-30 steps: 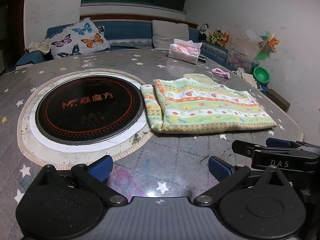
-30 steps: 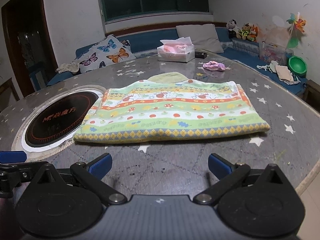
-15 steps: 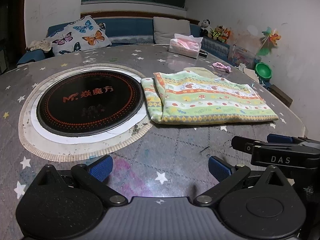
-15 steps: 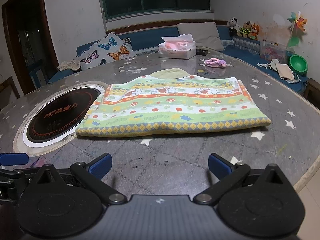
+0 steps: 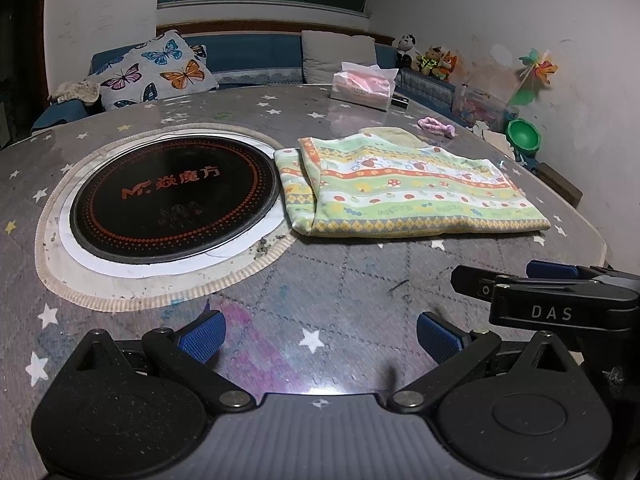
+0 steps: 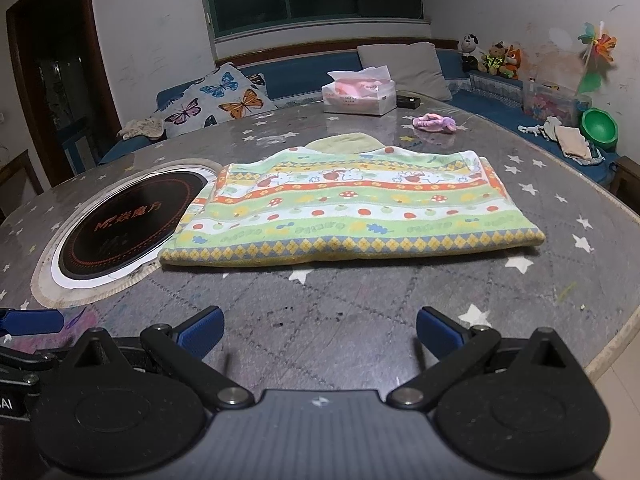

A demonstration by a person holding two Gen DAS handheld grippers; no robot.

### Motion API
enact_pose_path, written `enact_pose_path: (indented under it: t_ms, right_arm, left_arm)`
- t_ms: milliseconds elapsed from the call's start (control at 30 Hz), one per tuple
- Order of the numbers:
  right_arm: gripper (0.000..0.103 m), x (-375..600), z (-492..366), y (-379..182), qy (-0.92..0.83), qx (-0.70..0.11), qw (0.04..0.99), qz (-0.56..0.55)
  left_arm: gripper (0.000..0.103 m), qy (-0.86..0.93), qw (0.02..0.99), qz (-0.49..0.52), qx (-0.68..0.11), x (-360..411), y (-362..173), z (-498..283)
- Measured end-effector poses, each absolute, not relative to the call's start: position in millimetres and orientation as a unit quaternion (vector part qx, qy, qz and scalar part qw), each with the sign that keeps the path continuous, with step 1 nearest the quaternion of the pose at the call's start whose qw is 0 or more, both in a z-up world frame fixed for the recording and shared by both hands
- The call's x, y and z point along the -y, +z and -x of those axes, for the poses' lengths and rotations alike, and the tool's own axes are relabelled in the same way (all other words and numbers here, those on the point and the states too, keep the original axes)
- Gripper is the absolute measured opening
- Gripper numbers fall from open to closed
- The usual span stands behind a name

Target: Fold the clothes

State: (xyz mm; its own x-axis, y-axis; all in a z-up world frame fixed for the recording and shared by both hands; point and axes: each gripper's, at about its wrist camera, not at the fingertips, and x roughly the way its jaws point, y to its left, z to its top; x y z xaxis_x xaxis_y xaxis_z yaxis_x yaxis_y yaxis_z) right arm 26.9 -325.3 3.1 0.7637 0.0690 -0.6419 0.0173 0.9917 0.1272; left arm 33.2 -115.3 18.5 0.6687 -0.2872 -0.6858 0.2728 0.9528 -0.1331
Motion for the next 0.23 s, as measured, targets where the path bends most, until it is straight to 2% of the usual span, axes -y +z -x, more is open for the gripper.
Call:
enact_pose_path:
  t_ms: [233]
  right_arm:
    - [0.103, 325.4, -24.6, 3.8, 0.014, -0.343, 0.937, -0.063]
  left_arm:
    - [0.103, -0.151, 0.912, 0.010, -0.381, 114.7, 16.1, -30.8]
